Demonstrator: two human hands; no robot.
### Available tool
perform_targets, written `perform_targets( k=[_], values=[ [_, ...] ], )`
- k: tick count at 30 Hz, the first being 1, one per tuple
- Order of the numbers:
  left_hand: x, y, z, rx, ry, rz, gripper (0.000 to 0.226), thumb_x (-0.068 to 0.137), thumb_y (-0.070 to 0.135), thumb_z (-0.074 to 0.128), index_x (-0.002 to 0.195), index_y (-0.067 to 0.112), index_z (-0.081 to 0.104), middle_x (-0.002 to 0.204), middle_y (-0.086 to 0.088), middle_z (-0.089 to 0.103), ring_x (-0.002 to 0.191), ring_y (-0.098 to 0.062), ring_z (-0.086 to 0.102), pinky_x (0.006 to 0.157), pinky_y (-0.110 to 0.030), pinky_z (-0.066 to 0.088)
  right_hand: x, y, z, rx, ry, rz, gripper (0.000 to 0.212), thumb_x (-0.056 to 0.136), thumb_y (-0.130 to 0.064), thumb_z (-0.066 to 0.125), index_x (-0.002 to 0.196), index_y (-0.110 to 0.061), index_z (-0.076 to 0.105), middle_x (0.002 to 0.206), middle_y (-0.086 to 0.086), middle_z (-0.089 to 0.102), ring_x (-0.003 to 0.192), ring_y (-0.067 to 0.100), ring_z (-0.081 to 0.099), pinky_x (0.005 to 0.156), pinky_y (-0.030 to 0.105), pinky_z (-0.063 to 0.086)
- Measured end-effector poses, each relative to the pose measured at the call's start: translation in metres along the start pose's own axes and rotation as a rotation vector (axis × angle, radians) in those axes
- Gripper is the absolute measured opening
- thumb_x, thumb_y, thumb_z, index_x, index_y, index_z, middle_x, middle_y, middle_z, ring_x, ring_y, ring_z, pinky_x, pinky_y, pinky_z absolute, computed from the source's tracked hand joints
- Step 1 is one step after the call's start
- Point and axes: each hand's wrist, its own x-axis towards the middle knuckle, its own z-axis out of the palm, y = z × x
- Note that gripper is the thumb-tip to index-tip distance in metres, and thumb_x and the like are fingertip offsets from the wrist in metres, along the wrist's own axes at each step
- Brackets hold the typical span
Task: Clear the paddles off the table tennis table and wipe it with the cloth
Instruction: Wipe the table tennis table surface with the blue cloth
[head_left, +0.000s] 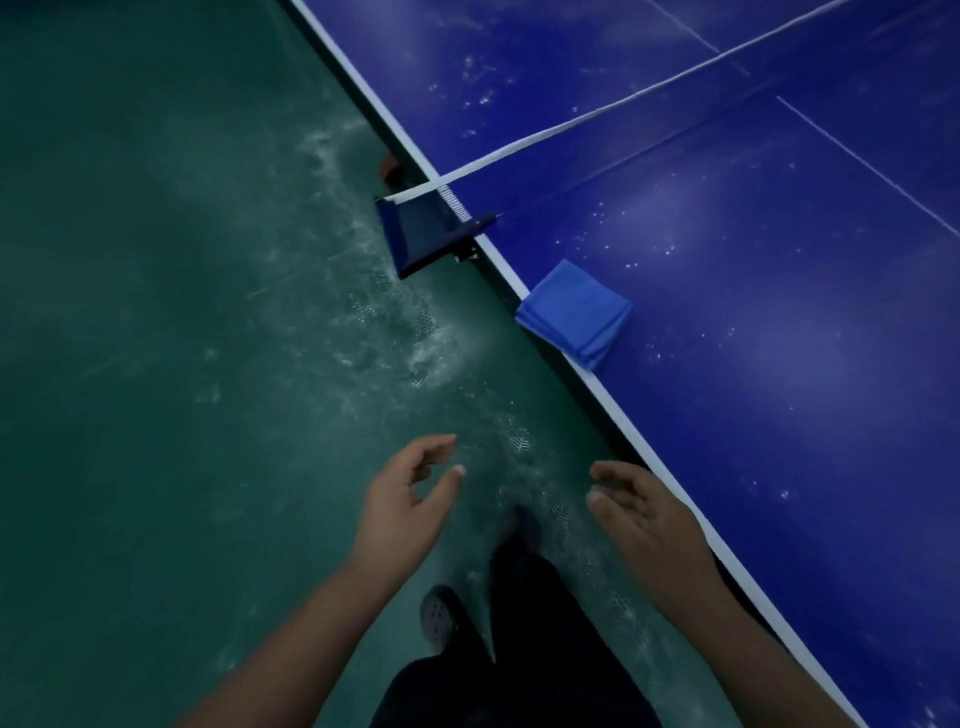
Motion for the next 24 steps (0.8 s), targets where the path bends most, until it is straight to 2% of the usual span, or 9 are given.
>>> perform_targets(
  k=[5,9,11,13,15,17,20,22,24],
  values=[
    [0.096,0.005,0.032,0.044,-0.035,0.035,0.036,0.091,0.010,0.071,0.108,0.040,0.065,0.113,0.012,0.069,0.107,-0.004,0.065,0.098,-0.028,0.050,0.090,-0.016,0.000,0.054,0.024,0.032,0.026,0.091,-0.035,0.069,0.116,-0.042,0.063,0.109,-0.028,0.066,0.103,-0.008,0.063,0.087,0.020,0.051],
    [0.170,0.011,0.055,0.167,-0.057,0.103,0.028,0.090,0.030,0.067,0.112,0.046,0.061,0.117,0.022,0.064,0.109,0.008,0.058,0.094,-0.010,0.043,0.171,-0.024,-0.003,-0.076,0.021,-0.012,0.025,0.094,-0.036,0.067,0.111,-0.052,0.060,0.119,-0.030,0.059,0.111,-0.017,0.051,0.089,0.016,0.044],
    [0.209,0.015,0.066,0.253,-0.094,0.180,0.025,0.090,0.039,0.059,0.115,0.040,0.063,0.119,0.020,0.063,0.109,0.010,0.056,0.094,-0.008,0.040,0.218,-0.026,0.001,-0.216,0.040,-0.140,0.025,0.097,-0.033,0.064,0.118,-0.045,0.061,0.132,-0.025,0.056,0.123,-0.017,0.043,0.103,0.022,0.041],
    [0.251,0.015,0.077,0.341,-0.155,0.278,0.030,0.092,0.034,0.056,0.118,0.023,0.067,0.123,0.011,0.063,0.116,0.000,0.057,0.103,-0.019,0.041,0.269,-0.024,0.012,-0.462,0.061,-0.314,0.035,0.100,-0.034,0.057,0.134,-0.026,0.061,0.149,-0.009,0.048,0.144,0.003,0.029,0.119,0.035,0.027],
    [0.293,0.011,0.087,0.437,-0.211,0.342,0.032,0.094,0.024,0.057,0.121,0.013,0.067,0.129,0.001,0.062,0.123,-0.015,0.055,0.107,-0.032,0.041,0.313,-0.015,0.024,-0.742,0.036,-0.366,0.049,0.102,-0.042,0.047,0.148,-0.024,0.048,0.162,-0.003,0.030,0.154,0.023,0.011,0.123,0.047,0.014],
    [0.331,0.004,0.098,0.529,-0.269,0.410,0.035,0.094,0.020,0.056,0.126,0.008,0.065,0.137,-0.009,0.057,0.131,-0.024,0.050,0.111,-0.039,0.039,0.340,0.001,0.030,-0.959,-0.026,-0.336,0.053,0.105,-0.047,0.037,0.155,-0.028,0.034,0.166,-0.003,0.017,0.154,0.027,0.000,0.123,0.056,0.012],
    [0.380,-0.014,0.112,0.685,-0.342,0.576,0.041,0.098,0.021,0.051,0.131,0.000,0.060,0.145,-0.022,0.049,0.139,-0.040,0.040,0.117,-0.051,0.030,0.351,0.036,0.019,-1.124,-0.029,-0.356,0.054,0.107,-0.049,0.024,0.157,-0.029,0.030,0.166,-0.002,0.020,0.154,0.030,0.008,0.123,0.056,0.011],
    [0.399,-0.024,0.111,0.765,-0.340,0.618,0.044,0.098,0.024,0.048,0.133,-0.001,0.059,0.145,-0.025,0.047,0.139,-0.045,0.038,0.119,-0.055,0.025,0.356,0.048,-0.004,-1.139,0.060,-0.255,0.057,0.106,-0.050,0.015,0.157,-0.027,0.027,0.166,-0.001,0.021,0.154,0.029,0.008,0.123,0.054,0.008],
    [0.408,-0.037,0.105,0.787,-0.339,0.658,0.041,0.097,0.022,0.050,0.131,0.000,0.060,0.141,-0.025,0.049,0.134,-0.046,0.043,0.120,-0.054,0.022,0.372,0.051,-0.031,-1.105,0.187,-0.061,0.061,0.105,-0.051,0.010,0.158,-0.023,0.022,0.167,0.001,0.016,0.154,0.030,0.007,0.123,0.055,0.009]
  ],
)
